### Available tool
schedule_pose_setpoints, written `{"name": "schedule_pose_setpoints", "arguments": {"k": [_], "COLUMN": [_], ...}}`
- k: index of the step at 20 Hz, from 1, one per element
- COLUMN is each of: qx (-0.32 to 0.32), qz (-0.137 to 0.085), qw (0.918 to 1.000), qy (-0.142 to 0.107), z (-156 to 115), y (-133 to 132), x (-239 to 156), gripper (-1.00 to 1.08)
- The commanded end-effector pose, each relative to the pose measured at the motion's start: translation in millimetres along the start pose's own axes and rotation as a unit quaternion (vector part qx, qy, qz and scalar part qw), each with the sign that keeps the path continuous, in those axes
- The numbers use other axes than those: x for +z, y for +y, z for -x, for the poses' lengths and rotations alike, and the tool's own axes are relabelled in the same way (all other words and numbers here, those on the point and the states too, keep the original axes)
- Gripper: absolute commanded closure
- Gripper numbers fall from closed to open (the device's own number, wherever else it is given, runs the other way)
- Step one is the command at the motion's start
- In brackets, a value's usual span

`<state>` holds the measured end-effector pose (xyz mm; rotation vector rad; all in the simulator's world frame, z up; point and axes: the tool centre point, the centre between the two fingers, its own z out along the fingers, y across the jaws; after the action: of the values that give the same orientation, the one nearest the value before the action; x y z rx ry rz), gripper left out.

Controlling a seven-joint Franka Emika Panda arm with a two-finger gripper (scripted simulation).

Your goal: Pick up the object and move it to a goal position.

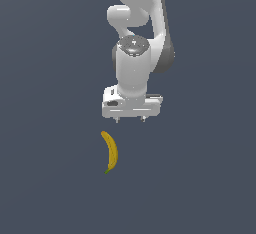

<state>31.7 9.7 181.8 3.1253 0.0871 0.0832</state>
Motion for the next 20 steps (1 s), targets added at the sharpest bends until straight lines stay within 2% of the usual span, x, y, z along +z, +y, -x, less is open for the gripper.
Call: {"name": "schedule_pose_setpoints", "arguments": {"k": [1,11,20], "qx": [-0.006,-0.044,-0.067], "qz": [0.0,-0.004,-0.009], "qw": [1.0,0.9989,0.9974], "qy": [-0.003,-0.016,-0.024], "z": [-5,-33,-42], "y": [8,57,89], "x": [9,68,109], "gripper": [-0.92,-0.92,-0.92]}}
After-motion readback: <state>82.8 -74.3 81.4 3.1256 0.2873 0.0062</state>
